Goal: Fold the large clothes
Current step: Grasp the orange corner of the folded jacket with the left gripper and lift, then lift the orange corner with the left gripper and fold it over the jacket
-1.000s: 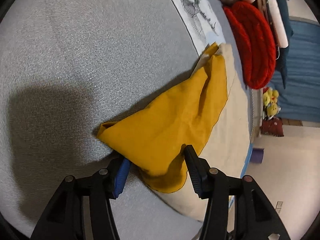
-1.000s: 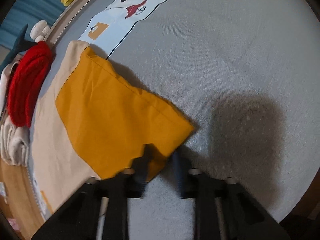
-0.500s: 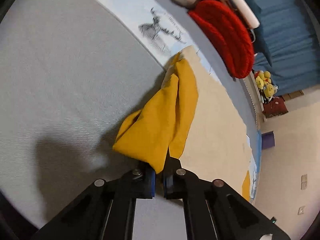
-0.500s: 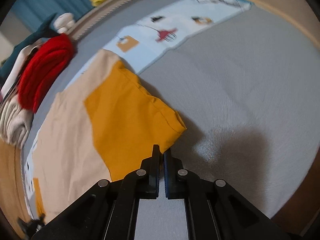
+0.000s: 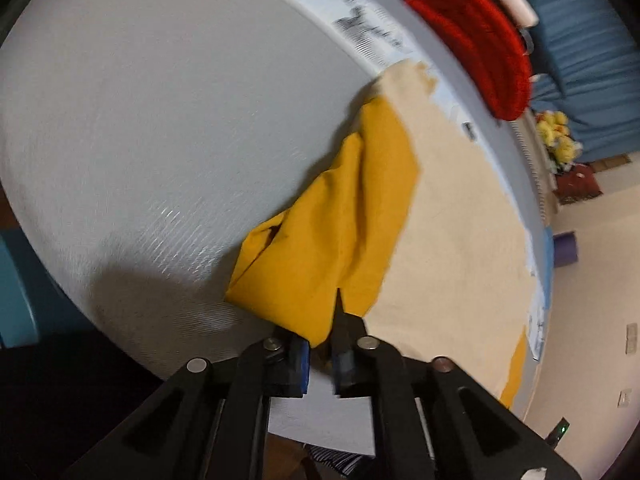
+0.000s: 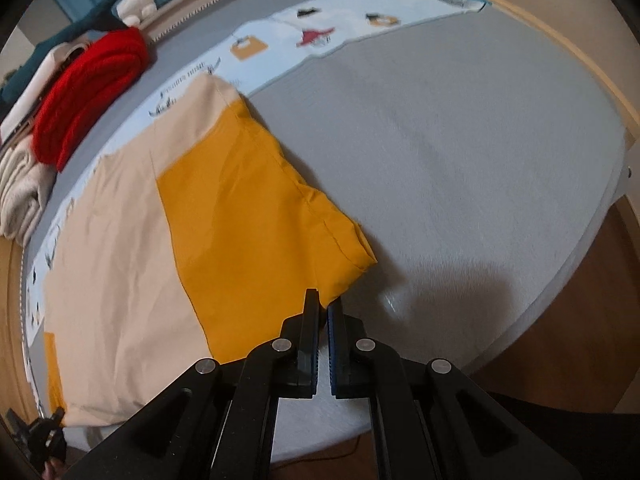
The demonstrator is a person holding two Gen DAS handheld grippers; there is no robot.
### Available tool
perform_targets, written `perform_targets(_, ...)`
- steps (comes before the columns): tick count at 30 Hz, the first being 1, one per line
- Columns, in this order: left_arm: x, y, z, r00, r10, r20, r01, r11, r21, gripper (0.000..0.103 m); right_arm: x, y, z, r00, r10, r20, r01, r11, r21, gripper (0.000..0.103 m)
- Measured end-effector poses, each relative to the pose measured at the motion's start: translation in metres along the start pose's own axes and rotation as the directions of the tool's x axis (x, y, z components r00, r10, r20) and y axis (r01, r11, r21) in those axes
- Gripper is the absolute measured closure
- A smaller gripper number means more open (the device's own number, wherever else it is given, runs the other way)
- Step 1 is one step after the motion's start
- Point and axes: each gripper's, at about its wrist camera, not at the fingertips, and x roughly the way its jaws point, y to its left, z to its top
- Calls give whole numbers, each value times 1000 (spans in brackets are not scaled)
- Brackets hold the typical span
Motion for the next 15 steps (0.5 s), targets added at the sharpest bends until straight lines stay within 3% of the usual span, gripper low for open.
perform_targets(2, 7, 11, 0, 999, -25, -20, 24, 997, -68, 88, 2, -5, 0, 1000, -22, -4, 22, 1000, 18, 89)
perform_targets(4, 12, 18, -1, 999, -37, -41, 31, 992, -122, 77, 0, -8, 3, 998, -60, 15, 59, 998, 33, 87)
perform_targets(6, 18, 23, -4, 996, -56, -63, 46, 986, -162, 69, -9, -5, 8, 990, -122, 72, 122, 992, 14, 87)
perform_targets(9, 26, 25, -7, 990, -104, -91, 86, 979, -184, 66, -34, 8, 13, 958, -183, 223, 193, 981, -27, 87)
perform_targets(11, 32, 23, -5, 989, -116, -92, 98, 978, -182, 66, -51, 26, 13, 939, -132, 319, 166, 983, -82, 87)
perform_targets(13, 35, 21, -4, 989, -122, -83, 107, 979, -173, 65, -59, 49, 7, 931, -37, 363, 108, 978, -176, 87)
perform_targets(15, 37, 16, -2, 989, -131, -68, 119, 980, -158, 65, -63, 79, -3, 924, 49, 378, 75, 949, -307, 87)
